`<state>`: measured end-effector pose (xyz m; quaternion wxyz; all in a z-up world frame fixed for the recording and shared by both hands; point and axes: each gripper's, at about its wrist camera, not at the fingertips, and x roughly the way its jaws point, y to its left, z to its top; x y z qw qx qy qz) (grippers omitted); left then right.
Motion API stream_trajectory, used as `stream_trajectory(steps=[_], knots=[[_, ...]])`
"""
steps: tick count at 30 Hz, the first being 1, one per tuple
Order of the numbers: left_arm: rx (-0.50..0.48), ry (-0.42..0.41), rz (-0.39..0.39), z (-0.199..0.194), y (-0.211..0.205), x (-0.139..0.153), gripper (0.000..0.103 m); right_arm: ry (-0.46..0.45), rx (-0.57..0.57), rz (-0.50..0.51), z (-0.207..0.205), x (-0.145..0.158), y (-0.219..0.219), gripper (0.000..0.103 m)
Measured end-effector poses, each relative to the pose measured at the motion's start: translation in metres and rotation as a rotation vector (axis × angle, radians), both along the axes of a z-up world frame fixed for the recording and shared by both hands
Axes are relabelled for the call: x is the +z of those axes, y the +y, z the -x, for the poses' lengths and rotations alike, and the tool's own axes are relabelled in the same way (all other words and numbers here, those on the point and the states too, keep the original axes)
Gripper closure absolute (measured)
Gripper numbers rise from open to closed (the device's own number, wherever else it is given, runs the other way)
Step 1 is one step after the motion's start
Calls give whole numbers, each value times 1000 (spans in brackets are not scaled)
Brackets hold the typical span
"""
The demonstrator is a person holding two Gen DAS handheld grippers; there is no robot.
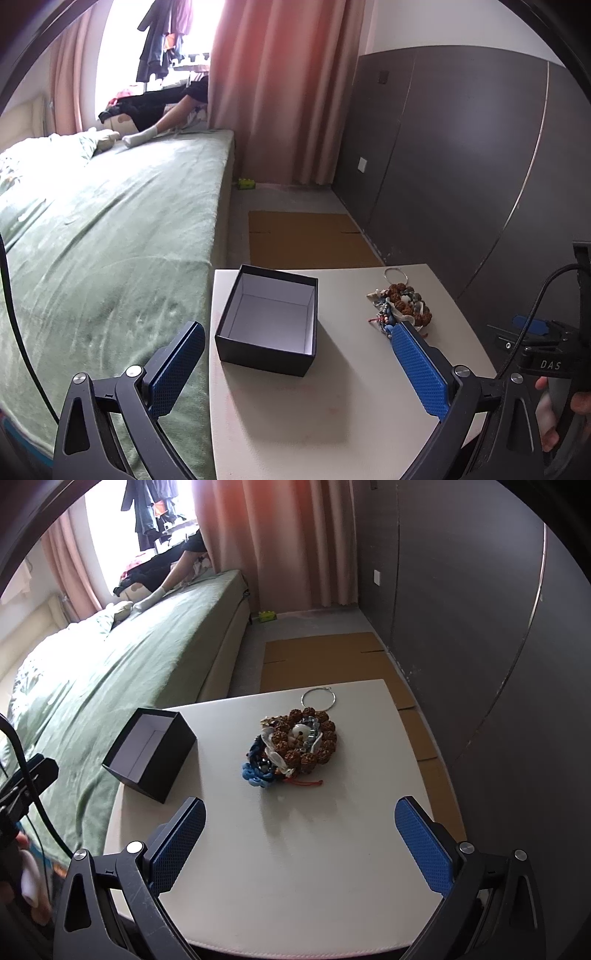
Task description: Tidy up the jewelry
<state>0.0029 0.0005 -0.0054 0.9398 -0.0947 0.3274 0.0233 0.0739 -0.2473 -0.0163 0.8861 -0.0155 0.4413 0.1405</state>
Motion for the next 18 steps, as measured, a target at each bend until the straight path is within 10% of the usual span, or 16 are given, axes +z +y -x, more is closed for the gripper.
stream_trajectory(steps=[18], knots=[[-10, -4, 7, 4, 2, -2, 2, -31, 14, 14, 3, 2, 7, 0]])
